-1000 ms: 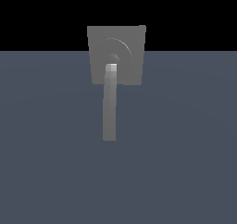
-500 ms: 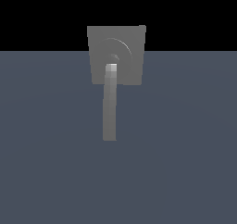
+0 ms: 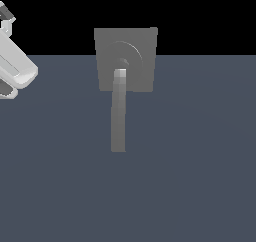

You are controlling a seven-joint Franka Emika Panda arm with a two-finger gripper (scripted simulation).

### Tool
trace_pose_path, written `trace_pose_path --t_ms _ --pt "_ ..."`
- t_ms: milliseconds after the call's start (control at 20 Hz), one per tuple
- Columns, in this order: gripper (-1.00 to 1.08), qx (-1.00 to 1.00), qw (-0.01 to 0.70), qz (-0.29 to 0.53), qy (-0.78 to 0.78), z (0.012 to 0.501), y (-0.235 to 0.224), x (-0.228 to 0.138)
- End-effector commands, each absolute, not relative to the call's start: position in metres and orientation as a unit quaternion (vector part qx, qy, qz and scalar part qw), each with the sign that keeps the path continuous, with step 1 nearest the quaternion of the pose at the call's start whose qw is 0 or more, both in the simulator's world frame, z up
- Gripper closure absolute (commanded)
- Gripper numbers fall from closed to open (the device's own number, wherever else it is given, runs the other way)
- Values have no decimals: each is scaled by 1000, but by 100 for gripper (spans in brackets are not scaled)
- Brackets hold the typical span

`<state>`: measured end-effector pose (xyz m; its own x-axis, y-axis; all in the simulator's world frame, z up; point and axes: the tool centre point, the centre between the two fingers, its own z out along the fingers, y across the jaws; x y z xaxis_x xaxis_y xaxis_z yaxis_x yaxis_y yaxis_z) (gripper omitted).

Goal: Turn on the faucet by rotating a designated handle.

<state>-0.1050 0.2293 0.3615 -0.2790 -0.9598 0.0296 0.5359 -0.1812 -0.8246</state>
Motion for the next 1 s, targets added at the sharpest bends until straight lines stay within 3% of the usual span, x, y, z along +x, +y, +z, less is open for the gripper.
trace_pose_path --t_ms 0,550,950 --pt "108 -356 468 -736 335 325 224 -99" --pt "108 -590 189 -766 174 175 159 -96" --pt "108 -677 43 -730 83 107 107 -111"
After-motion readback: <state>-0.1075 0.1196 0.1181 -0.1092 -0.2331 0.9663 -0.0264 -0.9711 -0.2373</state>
